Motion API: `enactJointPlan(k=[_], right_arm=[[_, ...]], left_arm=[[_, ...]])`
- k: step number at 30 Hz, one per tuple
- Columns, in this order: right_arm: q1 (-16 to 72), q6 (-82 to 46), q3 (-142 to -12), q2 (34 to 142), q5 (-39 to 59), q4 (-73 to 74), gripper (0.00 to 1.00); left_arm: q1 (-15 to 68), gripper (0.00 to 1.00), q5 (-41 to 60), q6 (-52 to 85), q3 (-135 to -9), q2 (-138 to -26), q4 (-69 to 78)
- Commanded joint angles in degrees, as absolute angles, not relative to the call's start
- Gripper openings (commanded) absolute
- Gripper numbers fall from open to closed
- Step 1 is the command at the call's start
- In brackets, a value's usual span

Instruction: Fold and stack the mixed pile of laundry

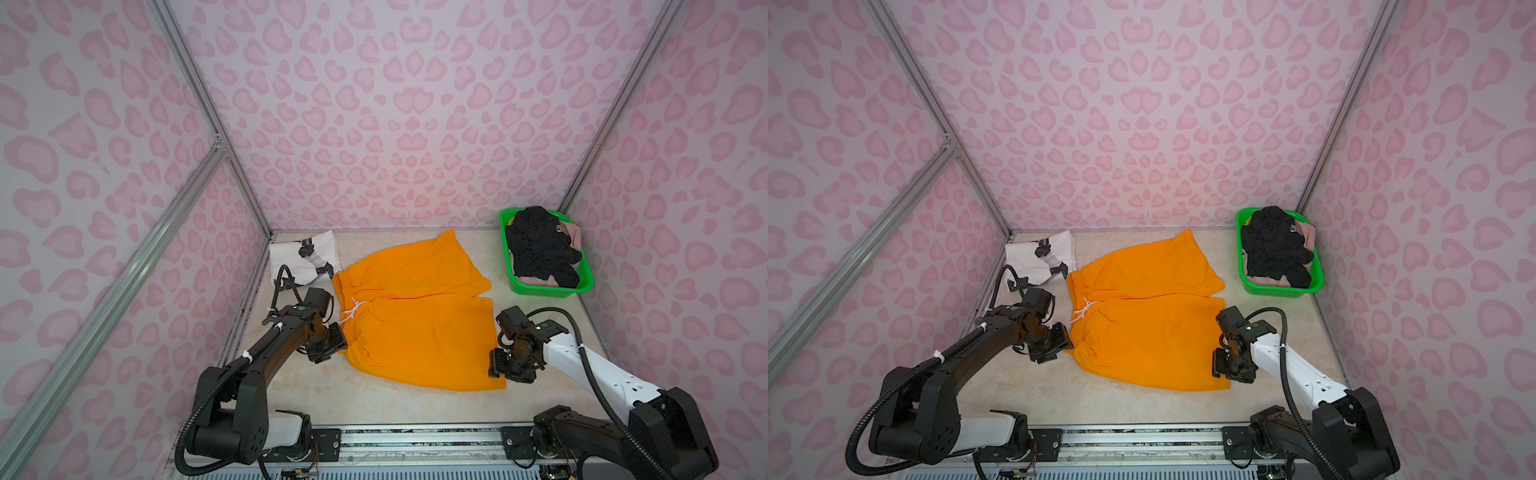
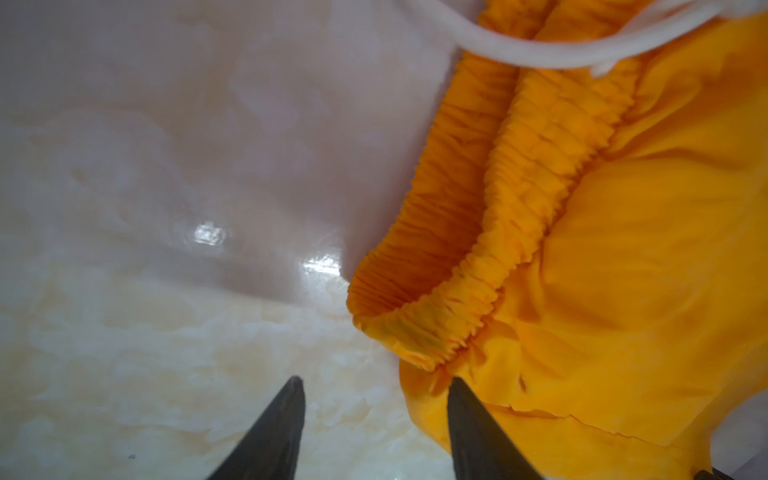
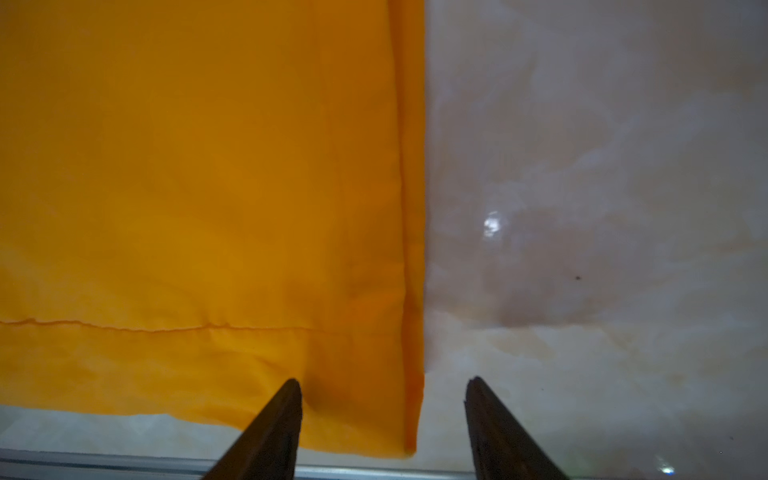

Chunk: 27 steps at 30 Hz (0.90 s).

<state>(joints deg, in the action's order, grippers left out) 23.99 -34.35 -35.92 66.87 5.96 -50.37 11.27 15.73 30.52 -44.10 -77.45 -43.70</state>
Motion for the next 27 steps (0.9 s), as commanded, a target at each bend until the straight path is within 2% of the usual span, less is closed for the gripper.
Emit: enactJointPlan(k=[1, 9, 21, 22, 27], right_arm=[[23.91, -37.21, -34.28, 66.18, 5.63, -48.93, 0.66], [23.17, -38.88, -31.19, 67.75, 11.05, -43.82, 0.64], [21.94, -40.36, -28.35, 65.96, 13.85, -42.27, 0.39], [21.93, -40.18, -28.34, 66.09, 13.95, -42.32, 0.37], [21.83, -39.95, -28.36, 66.47, 14.15, -42.59, 0.35]], left_arm=[[11.27, 0.57, 14.29, 31.58, -42.88, -78.32, -42.65], [11.29, 0.5, 16.52, 33.91, -41.62, -82.64, -38.11], [11.31, 0.37, 15.65, 34.72, -40.69, -83.47, -37.3], [11.31, 0.32, 15.6, 34.8, -40.59, -83.73, -37.06], [11.27, 0.26, 15.29, 34.98, -40.64, -84.98, -36.05]])
